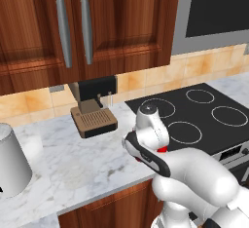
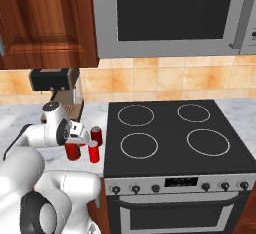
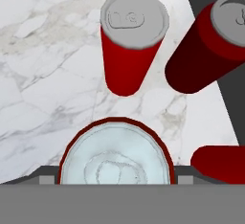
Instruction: Four empty soda cans are scattered around the kitchen. Gather all the cans and cluster them next to the stove for recycling.
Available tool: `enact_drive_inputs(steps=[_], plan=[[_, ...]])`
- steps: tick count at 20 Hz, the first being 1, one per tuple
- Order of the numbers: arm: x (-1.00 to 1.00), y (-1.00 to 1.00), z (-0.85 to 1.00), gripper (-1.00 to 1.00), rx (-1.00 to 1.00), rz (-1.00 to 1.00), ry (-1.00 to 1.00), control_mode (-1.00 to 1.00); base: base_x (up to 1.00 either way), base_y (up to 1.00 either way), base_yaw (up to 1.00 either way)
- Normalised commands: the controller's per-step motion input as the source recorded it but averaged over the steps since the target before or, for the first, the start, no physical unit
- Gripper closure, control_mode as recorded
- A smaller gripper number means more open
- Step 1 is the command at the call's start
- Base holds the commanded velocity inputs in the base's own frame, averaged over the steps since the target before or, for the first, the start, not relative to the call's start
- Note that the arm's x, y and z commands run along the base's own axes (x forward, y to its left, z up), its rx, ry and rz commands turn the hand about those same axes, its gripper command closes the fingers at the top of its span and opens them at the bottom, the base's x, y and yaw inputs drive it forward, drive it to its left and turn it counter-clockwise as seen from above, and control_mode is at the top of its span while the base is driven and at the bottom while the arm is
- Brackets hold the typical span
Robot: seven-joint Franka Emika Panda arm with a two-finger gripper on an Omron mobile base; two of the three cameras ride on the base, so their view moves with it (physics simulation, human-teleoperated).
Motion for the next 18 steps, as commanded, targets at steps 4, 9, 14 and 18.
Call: enact_drive_inputs(steps=[4,9,14,18], plan=[[0.00,0.00,0.00,-1.00,0.00,0.00,0.00,-1.00,0.00,0.00,0.00],[0.00,0.00,0.00,-1.00,0.00,0.00,0.00,-1.00,0.00,0.00,0.00],[0.01,-0.04,0.00,-1.00,0.00,0.00,0.00,-1.00,0.00,0.00,0.00],[0.00,-0.02,0.00,-1.00,0.00,0.00,0.00,-1.00,0.00,0.00,0.00]])
